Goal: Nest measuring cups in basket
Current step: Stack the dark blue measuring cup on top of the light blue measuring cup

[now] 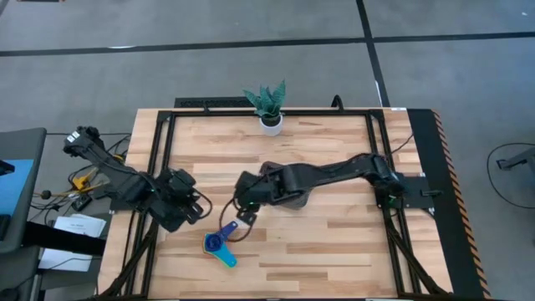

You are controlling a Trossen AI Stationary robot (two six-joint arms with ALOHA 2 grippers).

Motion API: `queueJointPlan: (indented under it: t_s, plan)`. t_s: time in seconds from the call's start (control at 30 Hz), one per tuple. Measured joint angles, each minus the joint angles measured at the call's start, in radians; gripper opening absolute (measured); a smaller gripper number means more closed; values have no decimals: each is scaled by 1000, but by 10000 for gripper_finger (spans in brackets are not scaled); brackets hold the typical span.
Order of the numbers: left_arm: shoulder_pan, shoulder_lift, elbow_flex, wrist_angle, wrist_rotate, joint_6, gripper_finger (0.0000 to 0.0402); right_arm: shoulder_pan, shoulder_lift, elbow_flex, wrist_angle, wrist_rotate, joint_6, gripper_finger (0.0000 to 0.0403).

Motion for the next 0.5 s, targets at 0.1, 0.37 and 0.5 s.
queueJointPlan:
  t_s: [0.1,0.37,0.5]
  plan:
    - [48,10,-28,78,38,83,109,-1,-63,-69,-54,31,16,154]
    - [239,8,-118,283,176,297,109,27,-355,-490,-26,79,190,120]
    - [330,11,-150,354,228,395,109,59,-540,-722,110,81,297,104]
